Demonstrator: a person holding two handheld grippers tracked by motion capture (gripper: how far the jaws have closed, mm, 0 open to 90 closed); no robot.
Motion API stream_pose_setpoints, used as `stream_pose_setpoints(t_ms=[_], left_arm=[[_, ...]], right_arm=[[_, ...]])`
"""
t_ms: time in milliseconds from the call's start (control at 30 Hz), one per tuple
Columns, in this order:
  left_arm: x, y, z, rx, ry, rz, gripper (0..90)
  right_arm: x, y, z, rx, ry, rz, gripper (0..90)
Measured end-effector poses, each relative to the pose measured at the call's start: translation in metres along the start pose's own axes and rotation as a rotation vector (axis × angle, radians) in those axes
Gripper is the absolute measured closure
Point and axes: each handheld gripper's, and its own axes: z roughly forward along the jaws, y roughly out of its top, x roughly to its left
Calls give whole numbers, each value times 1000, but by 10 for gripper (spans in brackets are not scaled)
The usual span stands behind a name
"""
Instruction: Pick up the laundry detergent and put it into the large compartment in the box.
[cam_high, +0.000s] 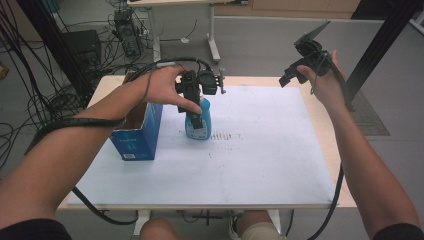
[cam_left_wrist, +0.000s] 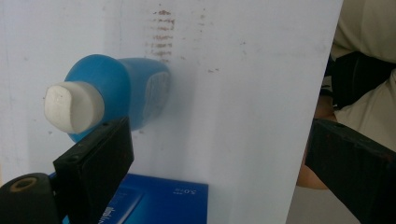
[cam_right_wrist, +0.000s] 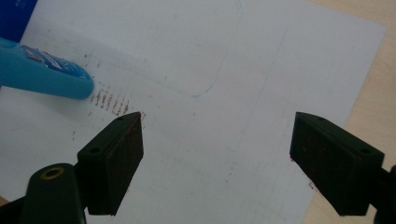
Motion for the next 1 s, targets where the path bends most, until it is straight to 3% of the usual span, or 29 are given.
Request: stream_pose_setpoints(t_ms=[433, 1000], left_arm=[[-3, -4, -1, 1, 0, -4, 82], [-5, -6, -2, 3, 3, -6, 82]], right_arm=[[6, -1, 0, 8, 2, -6, 173], [4, -4, -3, 1, 10, 0, 173]])
